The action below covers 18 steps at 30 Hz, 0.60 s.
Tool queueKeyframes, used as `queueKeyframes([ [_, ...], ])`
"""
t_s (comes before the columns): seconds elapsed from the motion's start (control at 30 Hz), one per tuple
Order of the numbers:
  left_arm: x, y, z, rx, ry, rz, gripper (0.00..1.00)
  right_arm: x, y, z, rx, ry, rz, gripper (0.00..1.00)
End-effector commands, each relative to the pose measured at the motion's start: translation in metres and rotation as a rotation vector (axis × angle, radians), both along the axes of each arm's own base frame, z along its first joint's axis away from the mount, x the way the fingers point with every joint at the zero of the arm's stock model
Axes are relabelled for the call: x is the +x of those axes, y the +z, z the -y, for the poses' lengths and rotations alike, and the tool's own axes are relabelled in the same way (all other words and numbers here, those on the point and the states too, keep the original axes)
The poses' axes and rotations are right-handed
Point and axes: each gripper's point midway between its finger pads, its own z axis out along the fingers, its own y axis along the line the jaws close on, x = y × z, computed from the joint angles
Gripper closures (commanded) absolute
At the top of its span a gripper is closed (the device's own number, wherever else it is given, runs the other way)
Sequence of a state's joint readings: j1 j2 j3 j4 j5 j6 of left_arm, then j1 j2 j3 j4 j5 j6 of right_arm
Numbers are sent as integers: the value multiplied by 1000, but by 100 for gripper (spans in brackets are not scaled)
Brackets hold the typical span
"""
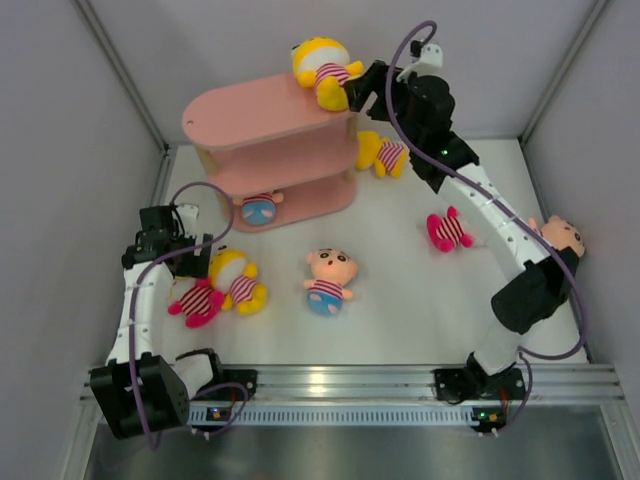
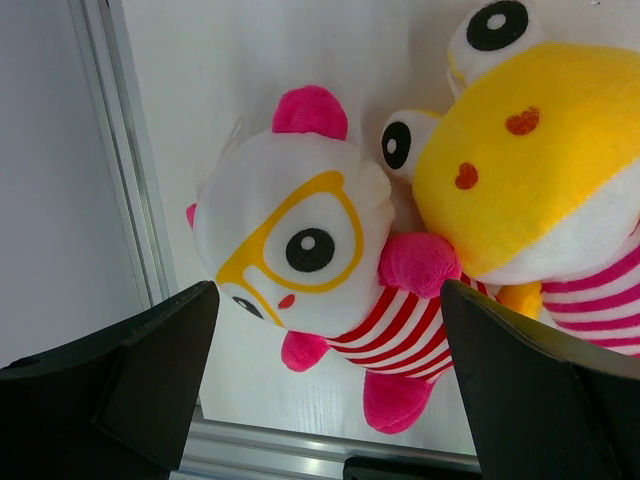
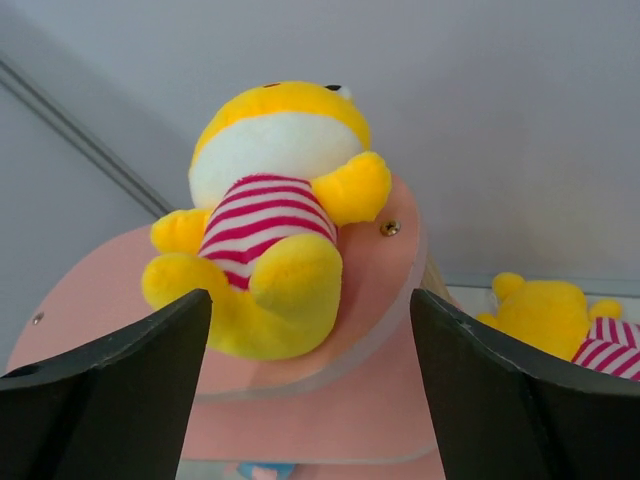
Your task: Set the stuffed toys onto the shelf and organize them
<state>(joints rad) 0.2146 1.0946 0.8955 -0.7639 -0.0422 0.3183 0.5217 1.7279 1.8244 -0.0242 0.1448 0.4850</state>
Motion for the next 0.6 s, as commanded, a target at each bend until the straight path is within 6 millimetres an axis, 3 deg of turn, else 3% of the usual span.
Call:
queueKeyframes([
  [0.0,0,11,0,12,-17,24,1,-60,75,21,-73,91,188,18],
  [0.03,-1,11,0,14,-17,21,1,-64,74,28,-85,93,189,16],
  [0.07,-1,12,-1,16,-14,20,1,-78,87,40,-93,127,227,15],
  [0.13,0,14,-2,20,-15,23,1,-84,82,56,-108,138,223,14],
  [0.2,0,16,-3,23,-14,23,1,-87,86,89,-119,112,243,14],
  [0.23,1,18,-2,23,-17,27,1,-81,69,99,-129,99,212,13],
  [0.3,3,21,-1,18,-25,32,1,-62,50,138,-121,10,172,13],
  [0.33,3,23,0,14,-29,36,1,-49,28,147,-108,-3,144,14],
  [0.37,3,24,3,2,-36,35,1,-24,-1,169,-72,-48,62,16],
  [0.4,5,27,4,-3,-40,42,1,4,-47,174,-32,-43,-56,18],
  [0.43,6,30,4,-7,-40,46,1,5,-45,181,-31,-44,-51,19],
  [0.47,7,31,11,-38,-65,53,1,33,-91,190,1,-49,-161,24],
  [0.5,6,32,14,-50,-71,52,1,45,-110,186,7,-28,-203,26],
  [0.53,7,35,15,-57,-79,56,1,58,-116,182,12,1,-211,26],
  [0.57,7,36,17,-64,-82,58,1,79,-158,177,31,21,-295,27],
])
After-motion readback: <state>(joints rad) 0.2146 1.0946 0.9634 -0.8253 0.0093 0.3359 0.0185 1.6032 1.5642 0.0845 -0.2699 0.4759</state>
